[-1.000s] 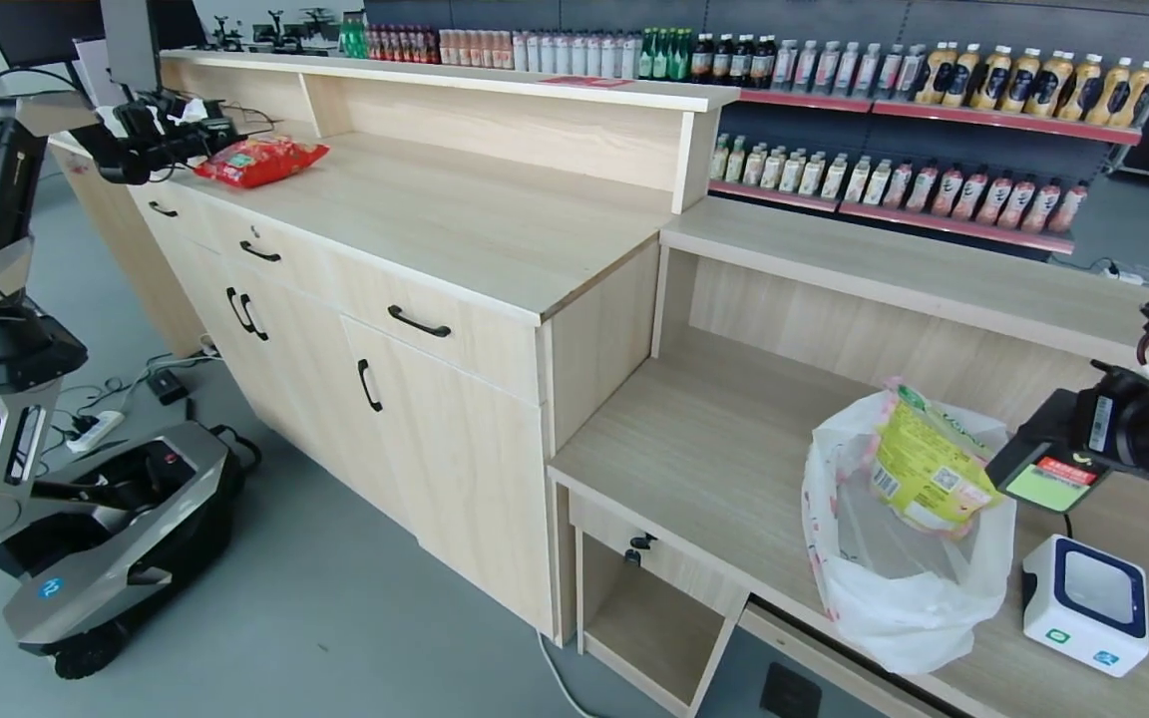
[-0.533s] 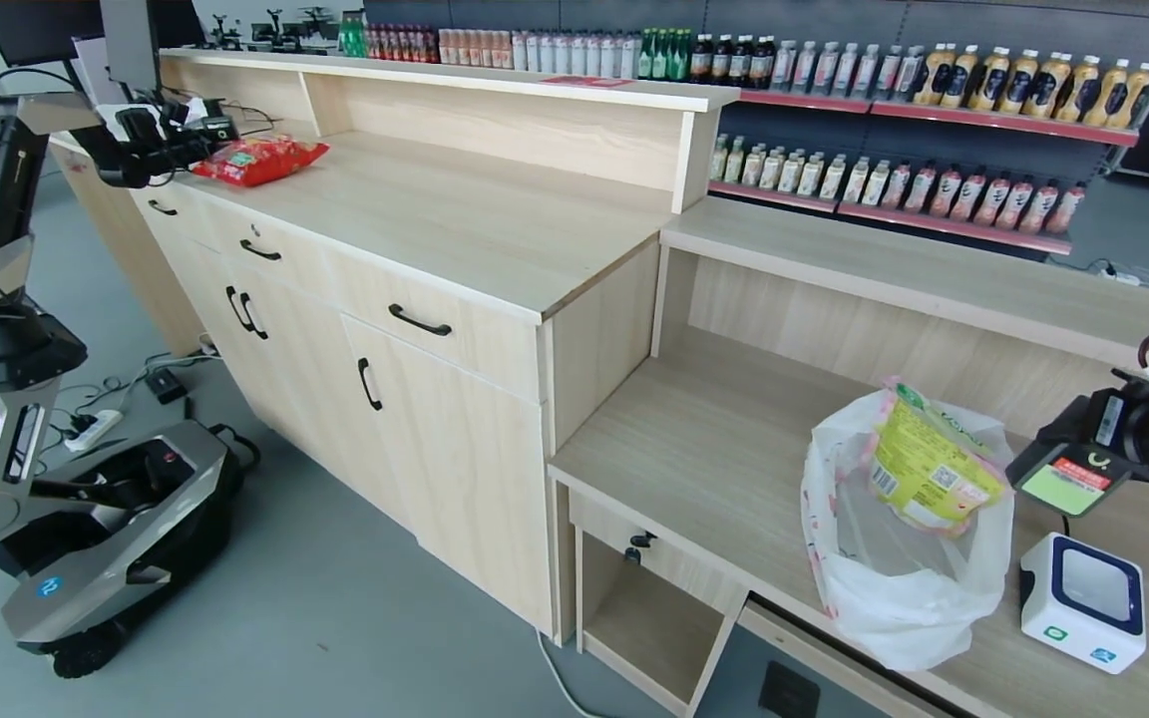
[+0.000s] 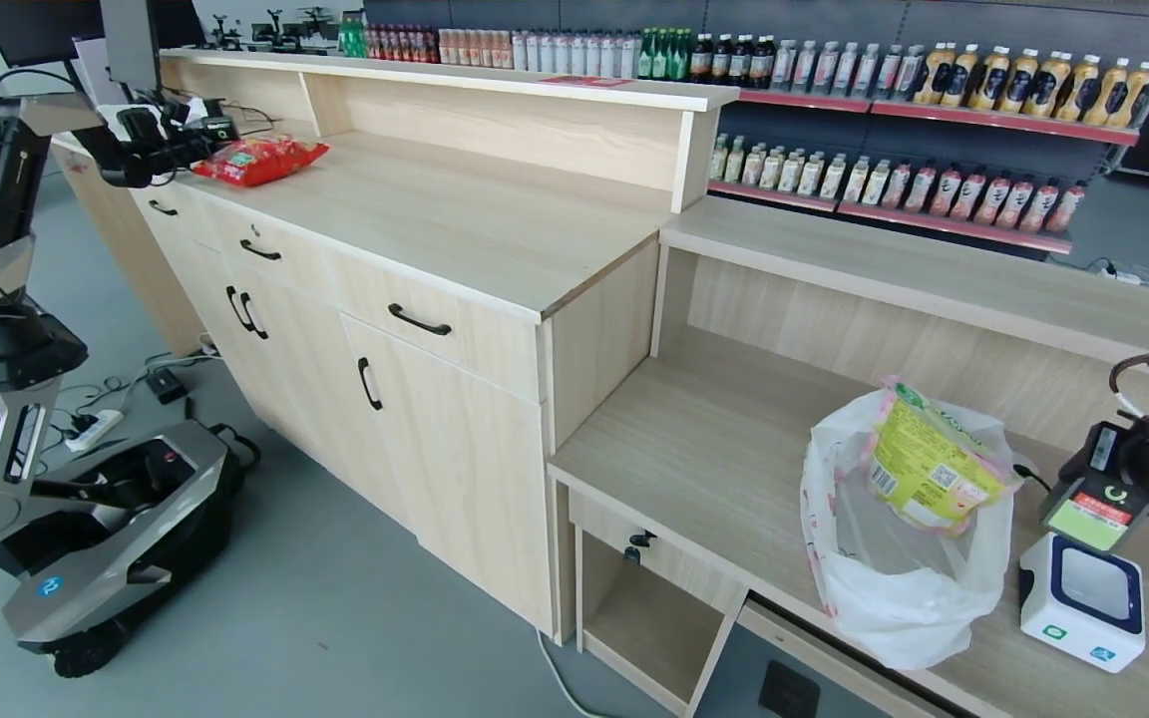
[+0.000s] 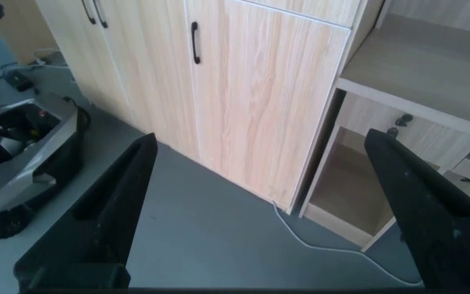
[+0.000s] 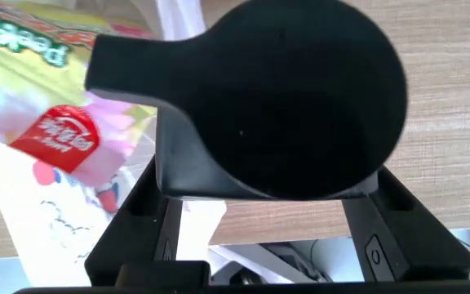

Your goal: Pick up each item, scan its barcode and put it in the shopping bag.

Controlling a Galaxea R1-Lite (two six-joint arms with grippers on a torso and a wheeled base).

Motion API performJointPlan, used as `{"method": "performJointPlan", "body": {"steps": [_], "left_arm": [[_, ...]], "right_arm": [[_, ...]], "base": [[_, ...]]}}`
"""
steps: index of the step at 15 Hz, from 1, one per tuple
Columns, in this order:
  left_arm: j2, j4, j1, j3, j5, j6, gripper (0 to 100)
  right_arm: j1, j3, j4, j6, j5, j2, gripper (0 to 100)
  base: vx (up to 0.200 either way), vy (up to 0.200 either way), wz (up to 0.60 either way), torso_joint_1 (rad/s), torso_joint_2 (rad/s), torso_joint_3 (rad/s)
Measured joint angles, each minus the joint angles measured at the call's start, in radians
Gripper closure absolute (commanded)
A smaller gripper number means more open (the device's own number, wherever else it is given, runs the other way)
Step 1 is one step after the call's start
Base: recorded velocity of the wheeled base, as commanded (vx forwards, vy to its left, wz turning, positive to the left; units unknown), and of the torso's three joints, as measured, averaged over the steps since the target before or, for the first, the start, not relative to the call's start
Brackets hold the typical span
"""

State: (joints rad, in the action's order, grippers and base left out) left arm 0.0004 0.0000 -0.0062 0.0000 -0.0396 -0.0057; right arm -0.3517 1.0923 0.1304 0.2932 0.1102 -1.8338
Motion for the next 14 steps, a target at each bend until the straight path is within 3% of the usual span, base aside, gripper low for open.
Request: {"method": "performJointPlan", "body": {"steps": [2,6,12,14], "left_arm": [[0.0,0.0,0.0,0.0,0.0,0.0,0],[0.0,0.0,0.0,0.0,0.0,0.0,0],[0.0,0.0,0.0,0.0,0.0,0.0,0],[0.0,0.0,0.0,0.0,0.0,0.0,0]], "right_arm": [[0.0,-0.038,0.002,-0.003,0.058,-0.027,100],[0.002,-0.114,0.001,-0.006,0.074,-0.04,100],[0.0,-0.121,-0.003,-0.006,0.077,-0.053,100],[-0.005,-0.12,-0.006,-0.006,0.131,-0.053,100]], "base": [[0.0,0.0,0.0,0.0,0.0,0.0],[0.0,0.0,0.0,0.0,0.0,0.0],[0.0,0.0,0.0,0.0,0.0,0.0],[0.0,0.0,0.0,0.0,0.0,0.0]]}}
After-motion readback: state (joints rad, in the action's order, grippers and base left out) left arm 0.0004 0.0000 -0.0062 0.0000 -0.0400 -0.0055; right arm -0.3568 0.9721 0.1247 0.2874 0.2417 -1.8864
